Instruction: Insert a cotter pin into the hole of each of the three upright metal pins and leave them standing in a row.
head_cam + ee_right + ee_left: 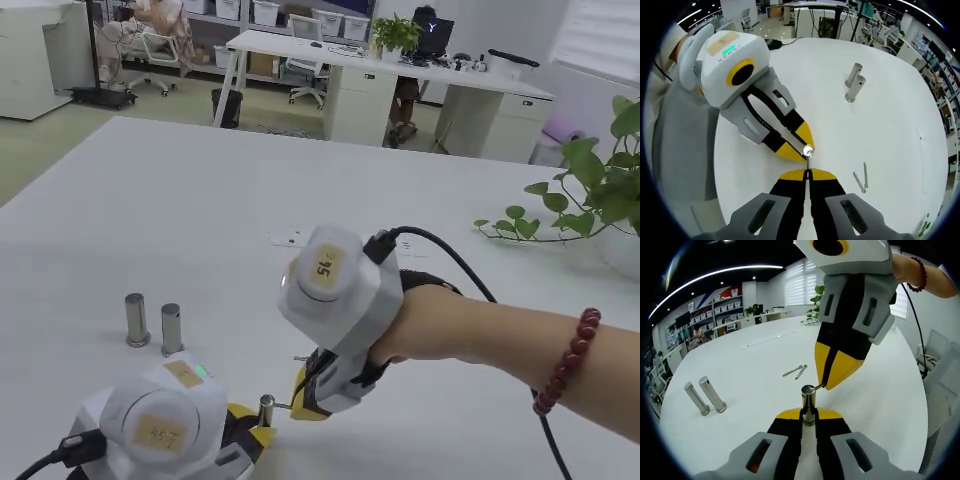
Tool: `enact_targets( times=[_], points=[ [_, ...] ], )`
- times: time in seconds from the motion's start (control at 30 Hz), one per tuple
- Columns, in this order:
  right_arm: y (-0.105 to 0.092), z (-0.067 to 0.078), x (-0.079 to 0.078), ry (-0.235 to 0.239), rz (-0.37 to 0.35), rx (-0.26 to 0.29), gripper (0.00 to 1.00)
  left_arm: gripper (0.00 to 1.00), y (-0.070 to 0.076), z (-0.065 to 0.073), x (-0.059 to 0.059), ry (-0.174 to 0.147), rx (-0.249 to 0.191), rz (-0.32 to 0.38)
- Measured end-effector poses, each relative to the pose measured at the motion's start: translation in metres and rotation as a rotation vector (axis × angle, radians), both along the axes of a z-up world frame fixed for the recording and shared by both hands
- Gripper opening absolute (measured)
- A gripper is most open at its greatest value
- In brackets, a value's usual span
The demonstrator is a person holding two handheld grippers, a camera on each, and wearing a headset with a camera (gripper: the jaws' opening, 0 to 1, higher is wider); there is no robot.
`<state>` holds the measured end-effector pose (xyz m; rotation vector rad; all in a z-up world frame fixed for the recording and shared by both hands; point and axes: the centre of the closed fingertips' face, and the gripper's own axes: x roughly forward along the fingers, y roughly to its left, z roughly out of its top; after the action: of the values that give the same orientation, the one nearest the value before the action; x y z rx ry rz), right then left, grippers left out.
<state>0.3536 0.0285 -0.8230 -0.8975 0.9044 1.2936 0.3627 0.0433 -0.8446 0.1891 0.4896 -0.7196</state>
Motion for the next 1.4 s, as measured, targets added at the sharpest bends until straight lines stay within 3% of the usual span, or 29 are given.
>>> enact_targets(
  times=[0.27, 0.47, 0.63, 0.77, 1.03, 1.4],
  points=[
    [0.009, 0.001, 0.000, 0.002, -0.010, 0.034, 0.04, 0.07, -0.002, 0.000, 0.000, -0.001, -0.002, 0.000],
    [0.013, 0.001, 0.001, -0.018, 0.024, 0.048, 0.04, 0.07, -0.002, 0.000, 0.000, 0.000, -0.009, 0.008],
    [0.013, 0.004, 0.001, -0.024, 0.028, 0.061, 0.13, 0.07, -0.003, -0.001, 0.001, 0.004, -0.011, 0.012],
    [0.007, 0.006, 0.002, -0.041, 0.041, 0.051, 0.14, 0.07, -0.003, -0.001, 0.000, 0.003, -0.009, 0.021],
    [-0.002, 0.004, -0.001, -0.028, 0.025, 0.039, 0.08, 0.07, -0.003, -0.002, 0.001, 0.002, -0.003, 0.032],
    [0.005, 0.004, 0.004, -0.027, -0.012, 0.080, 0.05, 0.07, -0.002, -0.002, 0.002, 0.005, -0.005, 0.053]
  ],
)
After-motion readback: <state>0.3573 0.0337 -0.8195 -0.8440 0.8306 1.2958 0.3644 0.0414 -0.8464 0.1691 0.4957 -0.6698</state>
